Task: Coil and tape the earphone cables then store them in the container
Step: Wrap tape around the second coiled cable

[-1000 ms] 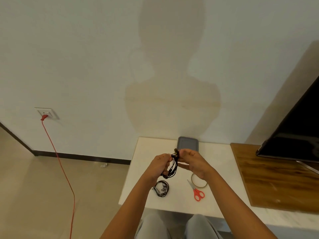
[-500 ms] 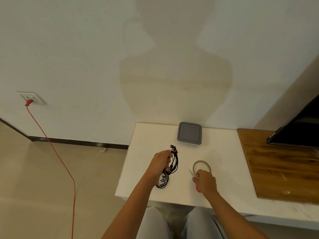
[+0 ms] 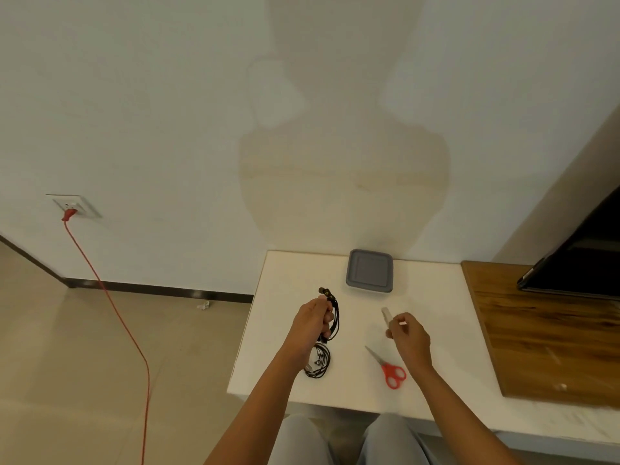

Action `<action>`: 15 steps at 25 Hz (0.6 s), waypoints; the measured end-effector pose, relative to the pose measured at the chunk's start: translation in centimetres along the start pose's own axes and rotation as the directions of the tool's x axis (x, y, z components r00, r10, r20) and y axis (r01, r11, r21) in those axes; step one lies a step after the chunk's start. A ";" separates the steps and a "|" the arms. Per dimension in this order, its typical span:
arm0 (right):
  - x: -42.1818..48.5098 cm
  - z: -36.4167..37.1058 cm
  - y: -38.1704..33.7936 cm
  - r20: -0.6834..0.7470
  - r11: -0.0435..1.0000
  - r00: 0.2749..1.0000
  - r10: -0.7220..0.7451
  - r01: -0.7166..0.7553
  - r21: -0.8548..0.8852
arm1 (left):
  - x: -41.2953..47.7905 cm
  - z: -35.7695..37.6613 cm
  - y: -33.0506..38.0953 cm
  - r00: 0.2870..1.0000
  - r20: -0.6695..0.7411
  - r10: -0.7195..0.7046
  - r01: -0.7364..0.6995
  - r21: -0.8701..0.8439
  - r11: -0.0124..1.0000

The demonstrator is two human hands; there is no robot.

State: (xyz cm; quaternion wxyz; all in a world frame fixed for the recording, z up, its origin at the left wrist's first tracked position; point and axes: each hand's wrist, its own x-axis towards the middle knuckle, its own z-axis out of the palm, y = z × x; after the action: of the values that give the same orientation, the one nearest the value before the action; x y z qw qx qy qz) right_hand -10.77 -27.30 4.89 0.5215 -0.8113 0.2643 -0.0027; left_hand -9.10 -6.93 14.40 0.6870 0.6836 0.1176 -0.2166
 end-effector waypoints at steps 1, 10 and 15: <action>-0.7 -0.6 -2.2 0.044 0.986 0.997 0.059 -0.065 0.154 | -0.3 0.2 0.7 0.999 -0.010 0.034 -0.034 0.034 0.999; -8.8 -5.3 -16.8 0.535 0.812 0.830 -0.159 -0.199 0.549 | -5.1 -0.7 8.2 0.835 0.011 0.550 -0.518 0.354 0.779; -12.3 -6.7 -21.5 0.548 0.866 0.818 -0.175 -0.136 0.480 | -8.7 -1.2 10.8 0.763 0.053 0.644 -0.616 0.361 0.700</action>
State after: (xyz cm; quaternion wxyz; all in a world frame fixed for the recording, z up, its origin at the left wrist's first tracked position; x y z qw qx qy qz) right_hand -14.05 -20.81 29.47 0.7677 -0.6136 0.0764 0.1682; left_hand -11.59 -4.91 27.96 0.5784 0.8029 -0.1383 0.0406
